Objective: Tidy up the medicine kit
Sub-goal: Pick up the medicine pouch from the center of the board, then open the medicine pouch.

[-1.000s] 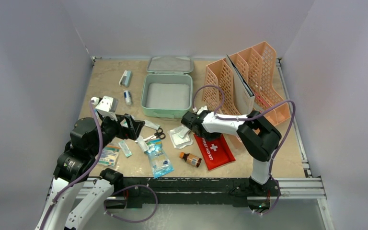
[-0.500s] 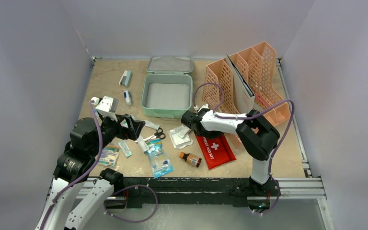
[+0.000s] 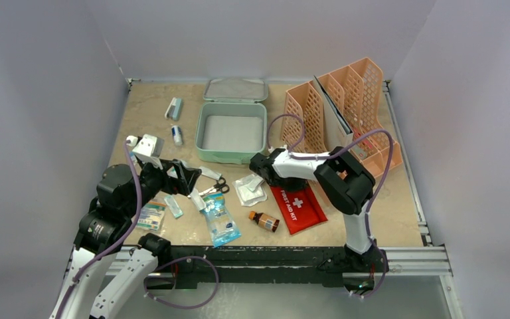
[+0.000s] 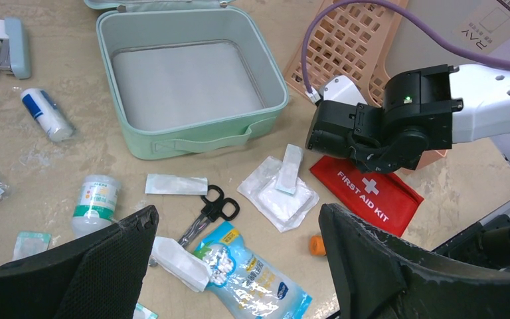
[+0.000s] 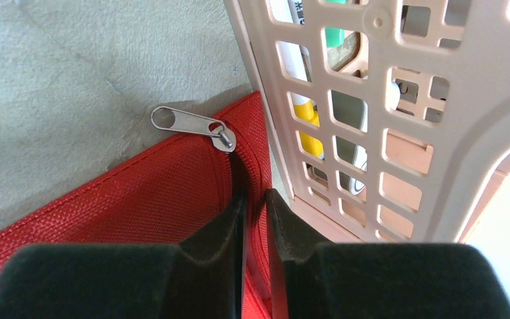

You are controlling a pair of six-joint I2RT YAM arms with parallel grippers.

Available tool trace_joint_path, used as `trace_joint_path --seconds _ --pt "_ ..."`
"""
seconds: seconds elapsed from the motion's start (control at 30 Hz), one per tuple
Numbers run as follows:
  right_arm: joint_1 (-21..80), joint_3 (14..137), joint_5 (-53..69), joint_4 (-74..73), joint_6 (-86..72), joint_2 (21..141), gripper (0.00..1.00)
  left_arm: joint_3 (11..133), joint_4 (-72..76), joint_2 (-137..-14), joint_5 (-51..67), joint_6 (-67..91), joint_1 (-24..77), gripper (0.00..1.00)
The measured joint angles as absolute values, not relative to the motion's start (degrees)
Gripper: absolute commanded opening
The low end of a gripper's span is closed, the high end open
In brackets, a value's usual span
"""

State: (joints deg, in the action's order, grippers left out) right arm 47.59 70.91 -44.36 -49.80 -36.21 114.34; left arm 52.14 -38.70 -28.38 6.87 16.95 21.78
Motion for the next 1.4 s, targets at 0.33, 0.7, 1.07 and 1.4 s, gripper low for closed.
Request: trace_joint_path --seconds 0.33,0.7,1.07,1.4 --pt "47.88 75.48 -45.78 -52.99 -35.75 114.63 0.0 51.96 -38.74 -28.36 6.7 17.85 21.78 0.87" --pt "50.83 84.6 -45.04 -60.03 -31.51 97.78 0.0 51.96 -38.44 -31.66 10.85 24.56 21.78 0.84" --pt "53.36 87.5 -28.97 -49.84 -18.68 80.03 0.0 63.0 -33.95 -54.39 25.47 25.3 21.78 0.85" --pt "53.39 84.53 -13.45 -36.53 -12.64 73.34 0.0 75.35 -32.42 -65.14 36.84 17.26 21.78 0.84"
